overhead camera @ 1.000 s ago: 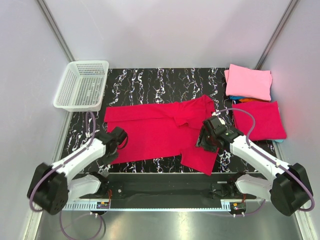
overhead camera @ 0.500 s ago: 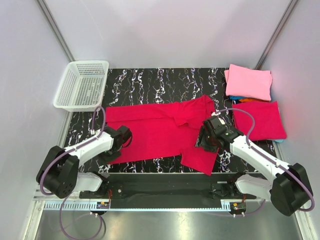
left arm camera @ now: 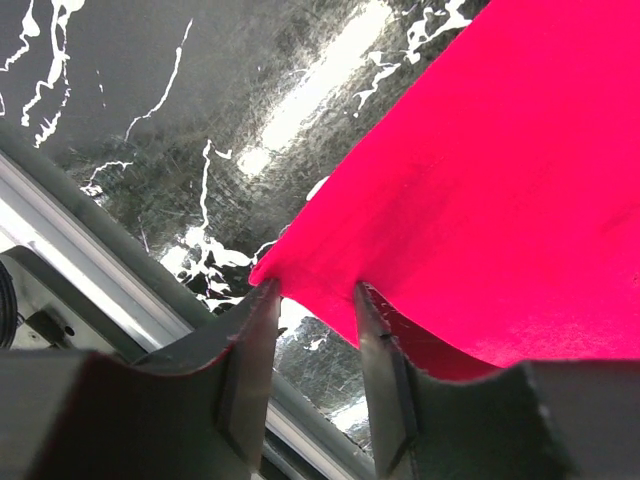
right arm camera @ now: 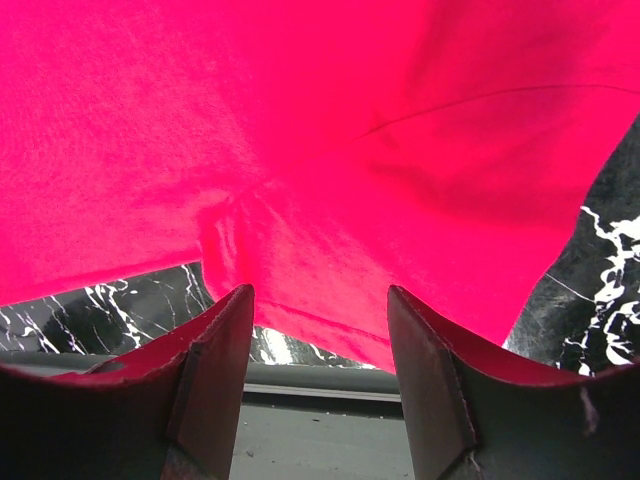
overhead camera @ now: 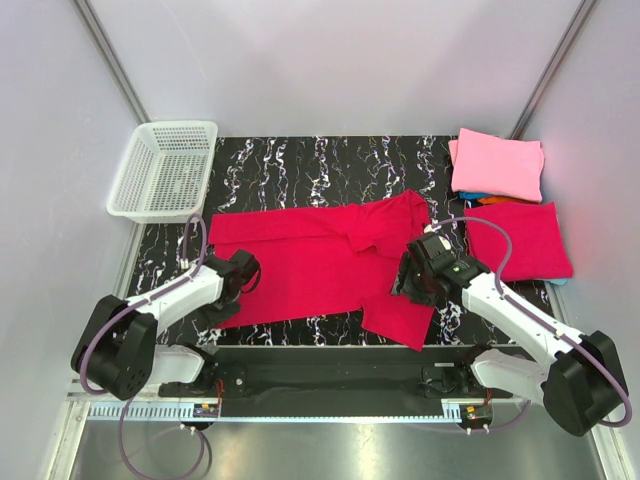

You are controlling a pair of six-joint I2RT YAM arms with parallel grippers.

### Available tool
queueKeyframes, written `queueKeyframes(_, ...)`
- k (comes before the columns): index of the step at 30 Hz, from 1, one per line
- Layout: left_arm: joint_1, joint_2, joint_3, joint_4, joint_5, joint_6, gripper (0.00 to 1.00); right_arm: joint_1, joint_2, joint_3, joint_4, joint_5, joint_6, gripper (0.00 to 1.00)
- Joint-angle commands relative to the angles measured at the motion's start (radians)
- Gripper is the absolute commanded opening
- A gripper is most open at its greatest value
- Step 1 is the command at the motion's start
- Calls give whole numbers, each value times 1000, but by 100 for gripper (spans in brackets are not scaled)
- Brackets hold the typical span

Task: Fold and stack the t-shirts
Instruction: Fold the tshirt

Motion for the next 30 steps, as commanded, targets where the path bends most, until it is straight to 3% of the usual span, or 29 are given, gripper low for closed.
queueKeyframes(1,8,0,-4,30,-2,15,43,7,-20,18,-11,27,-1,63)
queueKeyframes(9,10,40,13,16,4,5,49,7,-32,22,-26,35,0,64)
queueKeyframes(17,44,-42,-12,42,57,-11,62,7,-26,48,-46,45,-24,65)
queueKeyframes(21,44,-48,-13,38,60,-23,64,7,-12,53,-49,47,-32,66)
queueKeyframes(27,44,-42,-6,36,57,-11,62,7,-9,50,-48,55,-33,67)
queueKeyframes(30,44,-48,13,35,50,-11,47,7,-15,47,-49,55,-35,67)
